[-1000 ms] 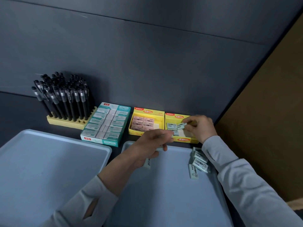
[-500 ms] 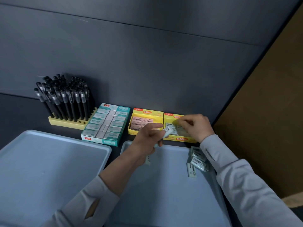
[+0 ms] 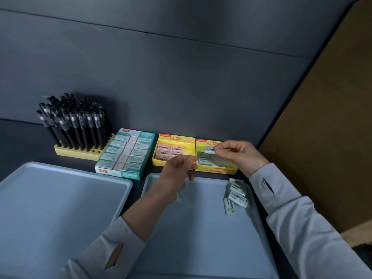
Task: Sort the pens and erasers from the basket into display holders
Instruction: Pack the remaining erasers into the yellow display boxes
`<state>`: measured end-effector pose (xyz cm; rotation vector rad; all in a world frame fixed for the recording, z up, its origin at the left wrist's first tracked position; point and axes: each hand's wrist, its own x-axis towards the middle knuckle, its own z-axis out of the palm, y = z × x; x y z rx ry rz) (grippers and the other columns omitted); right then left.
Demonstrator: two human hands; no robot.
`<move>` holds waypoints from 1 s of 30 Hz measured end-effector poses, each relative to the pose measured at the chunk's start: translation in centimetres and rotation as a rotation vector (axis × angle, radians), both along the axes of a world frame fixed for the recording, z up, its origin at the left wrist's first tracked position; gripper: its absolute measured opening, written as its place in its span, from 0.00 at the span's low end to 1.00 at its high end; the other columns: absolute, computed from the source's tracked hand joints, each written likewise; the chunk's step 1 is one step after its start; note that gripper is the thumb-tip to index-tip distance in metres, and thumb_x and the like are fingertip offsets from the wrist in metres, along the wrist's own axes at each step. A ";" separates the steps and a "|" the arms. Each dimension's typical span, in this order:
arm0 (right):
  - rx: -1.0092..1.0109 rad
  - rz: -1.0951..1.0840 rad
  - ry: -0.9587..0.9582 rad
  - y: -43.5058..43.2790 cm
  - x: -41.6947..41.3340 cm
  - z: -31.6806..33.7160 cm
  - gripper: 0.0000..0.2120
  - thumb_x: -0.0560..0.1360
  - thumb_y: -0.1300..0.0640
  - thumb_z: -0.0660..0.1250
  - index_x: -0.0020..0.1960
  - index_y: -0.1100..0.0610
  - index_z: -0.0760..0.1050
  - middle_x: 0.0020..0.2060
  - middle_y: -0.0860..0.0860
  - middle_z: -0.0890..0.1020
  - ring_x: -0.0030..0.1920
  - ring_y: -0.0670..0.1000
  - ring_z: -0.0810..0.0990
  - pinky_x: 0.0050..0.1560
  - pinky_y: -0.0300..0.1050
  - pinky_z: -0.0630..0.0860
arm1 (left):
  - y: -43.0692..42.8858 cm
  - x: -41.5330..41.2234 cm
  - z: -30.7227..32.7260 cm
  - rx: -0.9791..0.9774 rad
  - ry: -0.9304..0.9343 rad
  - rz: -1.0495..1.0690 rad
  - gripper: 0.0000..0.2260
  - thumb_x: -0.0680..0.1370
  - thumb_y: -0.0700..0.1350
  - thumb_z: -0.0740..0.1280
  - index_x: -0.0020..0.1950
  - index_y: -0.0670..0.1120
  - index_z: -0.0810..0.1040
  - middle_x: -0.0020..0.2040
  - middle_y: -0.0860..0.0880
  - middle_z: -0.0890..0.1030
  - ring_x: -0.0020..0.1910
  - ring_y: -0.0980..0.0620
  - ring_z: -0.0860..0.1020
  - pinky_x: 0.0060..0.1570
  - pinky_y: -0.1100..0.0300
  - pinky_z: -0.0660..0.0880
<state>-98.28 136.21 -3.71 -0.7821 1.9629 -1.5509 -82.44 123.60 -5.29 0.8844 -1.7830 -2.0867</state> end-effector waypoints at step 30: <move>0.710 -0.110 0.713 -1.5 -2.0 -1.4 0.09 0.66 0.54 0.79 0.43 0.50 0.80 0.42 0.48 0.82 0.47 0.52 0.80 0.52 0.47 0.78 | -1.0 0.5 -0.3 0.055 -0.017 -0.010 0.10 0.82 0.46 0.60 0.52 0.48 0.81 0.44 0.50 0.79 0.32 0.56 0.71 0.24 0.67 0.60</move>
